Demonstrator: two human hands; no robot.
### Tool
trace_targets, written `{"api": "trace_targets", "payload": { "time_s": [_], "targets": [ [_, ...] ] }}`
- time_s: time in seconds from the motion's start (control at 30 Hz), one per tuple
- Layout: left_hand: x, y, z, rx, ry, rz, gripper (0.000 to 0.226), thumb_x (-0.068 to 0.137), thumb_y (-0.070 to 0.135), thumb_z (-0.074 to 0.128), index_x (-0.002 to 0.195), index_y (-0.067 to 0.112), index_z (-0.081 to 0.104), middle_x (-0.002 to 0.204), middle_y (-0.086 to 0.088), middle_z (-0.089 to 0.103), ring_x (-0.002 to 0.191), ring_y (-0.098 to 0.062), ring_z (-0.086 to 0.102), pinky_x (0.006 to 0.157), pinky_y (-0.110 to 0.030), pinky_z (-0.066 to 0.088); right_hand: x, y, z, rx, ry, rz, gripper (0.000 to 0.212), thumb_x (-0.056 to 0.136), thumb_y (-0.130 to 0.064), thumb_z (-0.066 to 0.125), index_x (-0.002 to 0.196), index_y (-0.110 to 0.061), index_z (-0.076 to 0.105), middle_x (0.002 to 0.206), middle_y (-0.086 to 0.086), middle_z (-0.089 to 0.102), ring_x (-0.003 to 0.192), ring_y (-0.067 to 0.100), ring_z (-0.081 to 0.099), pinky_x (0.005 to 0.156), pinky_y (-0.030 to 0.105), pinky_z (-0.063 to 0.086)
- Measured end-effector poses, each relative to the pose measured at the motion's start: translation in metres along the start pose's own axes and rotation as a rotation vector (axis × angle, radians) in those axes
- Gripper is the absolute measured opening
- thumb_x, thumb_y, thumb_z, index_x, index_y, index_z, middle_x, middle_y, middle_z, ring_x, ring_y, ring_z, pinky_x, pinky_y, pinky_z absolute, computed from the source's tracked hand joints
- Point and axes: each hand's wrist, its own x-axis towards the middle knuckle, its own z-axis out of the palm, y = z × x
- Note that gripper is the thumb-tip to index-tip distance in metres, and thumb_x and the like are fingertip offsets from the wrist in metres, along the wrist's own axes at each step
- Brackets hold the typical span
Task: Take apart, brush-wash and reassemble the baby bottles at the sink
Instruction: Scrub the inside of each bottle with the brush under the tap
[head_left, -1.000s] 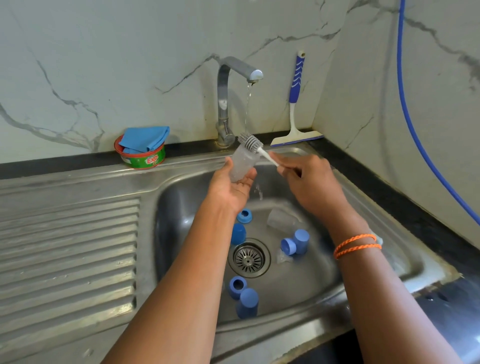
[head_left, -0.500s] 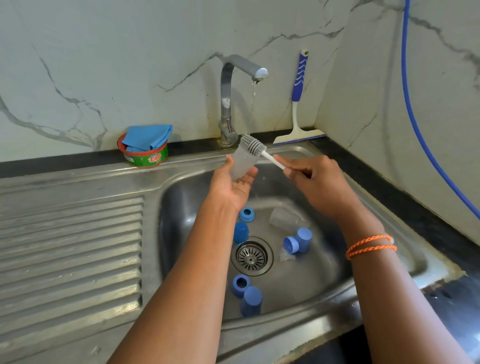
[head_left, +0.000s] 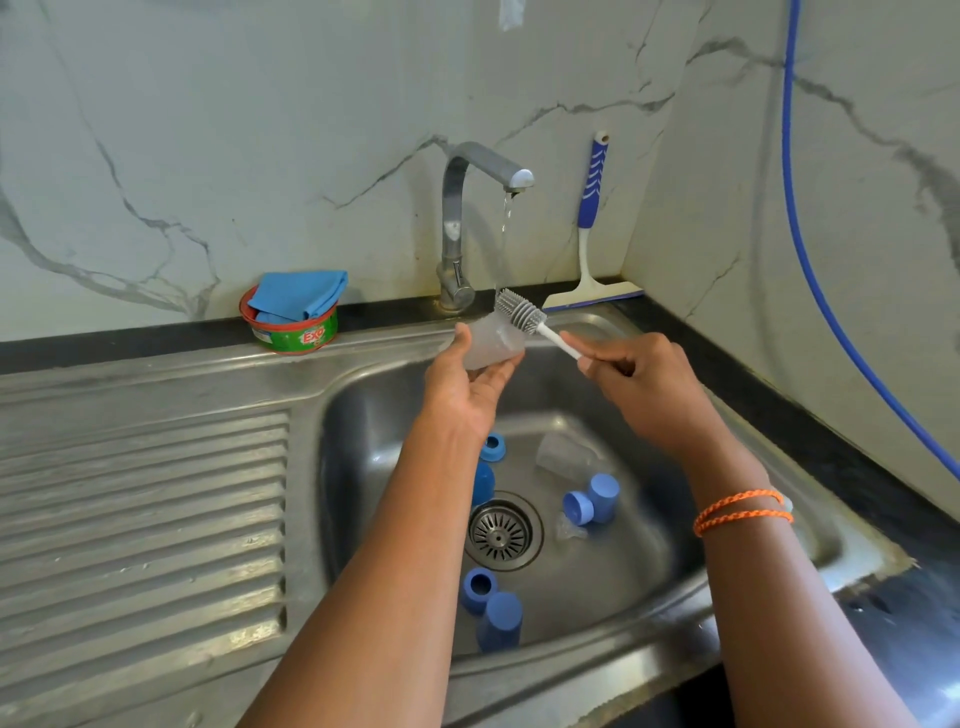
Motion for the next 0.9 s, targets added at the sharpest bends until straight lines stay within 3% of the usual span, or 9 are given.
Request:
{"api": "trace_targets", "payload": {
  "time_s": [0.17,0.33,0.43,0.53,0.67,0.8,0.9],
  "targets": [
    [0.001,-0.001,-0.005,0.224,0.026,0.001,0.043,0.093,0.027,0.077,0.129,0.012,0.056,0.125,-0.017,0.066,0.111,-0.035,0.068,0.100,-0.050,0.056,0.001,0.001,0.006,-0.097,0.061,0.066,0.032,0.104,-0.027,0.063,0.130,-0.042,0.073,0.053,-0.015,0.046,0.059,0.011,0.034,0.056,0.030,0.030],
    [0.001,-0.007,-0.003,0.276,-0.056,0.001,0.023,0.105,0.023,0.060,0.127,0.030,0.063,0.126,-0.014,0.066,0.118,-0.039,0.064,0.098,-0.068,0.052,0.001,-0.015,0.025,-0.158,-0.033,0.017,0.035,0.105,-0.029,0.059,0.135,-0.045,0.069,0.069,-0.008,0.055,0.066,0.017,0.050,0.059,0.037,0.042],
    [0.006,-0.005,-0.003,0.110,-0.048,0.016,0.030,0.108,0.023,0.052,0.138,0.025,0.055,0.123,-0.015,0.062,0.123,-0.045,0.061,0.100,-0.072,0.048,0.000,-0.013,0.020,-0.101,-0.083,0.014,0.035,0.105,-0.023,0.062,0.132,-0.042,0.072,0.059,-0.018,0.056,0.057,0.008,0.046,0.056,0.027,0.039],
    [0.013,0.004,-0.008,0.118,0.006,0.068,0.045,0.106,0.026,0.057,0.148,0.015,0.046,0.131,-0.019,0.061,0.117,-0.041,0.063,0.098,-0.067,0.053,0.000,-0.006,0.011,-0.025,-0.148,0.023,0.034,0.104,-0.017,0.064,0.132,-0.035,0.073,0.055,-0.030,0.055,0.053,0.002,0.044,0.052,0.017,0.034],
    [0.006,-0.002,-0.008,0.274,-0.041,-0.008,0.035,0.106,0.024,0.056,0.140,0.017,0.052,0.135,-0.023,0.060,0.117,-0.043,0.064,0.086,-0.063,0.060,0.000,-0.016,0.032,-0.134,-0.009,0.047,0.033,0.104,-0.026,0.061,0.130,-0.041,0.074,0.069,-0.010,0.060,0.066,0.015,0.053,0.062,0.032,0.045],
    [-0.001,-0.008,-0.003,0.338,-0.099,-0.061,0.028,0.108,0.021,0.053,0.135,0.018,0.056,0.135,-0.022,0.061,0.120,-0.043,0.063,0.088,-0.063,0.059,0.006,-0.024,0.041,-0.166,0.094,0.122,0.032,0.103,-0.028,0.054,0.125,-0.041,0.074,0.084,0.004,0.068,0.077,0.031,0.063,0.066,0.040,0.054],
    [-0.001,-0.002,0.000,0.277,-0.080,-0.040,0.027,0.109,0.025,0.052,0.134,0.015,0.056,0.135,-0.023,0.061,0.122,-0.045,0.061,0.094,-0.066,0.056,0.003,-0.026,0.038,-0.117,0.064,0.066,0.033,0.105,-0.024,0.058,0.129,-0.040,0.074,0.073,-0.003,0.061,0.065,0.019,0.056,0.057,0.033,0.044]
  ]
}}
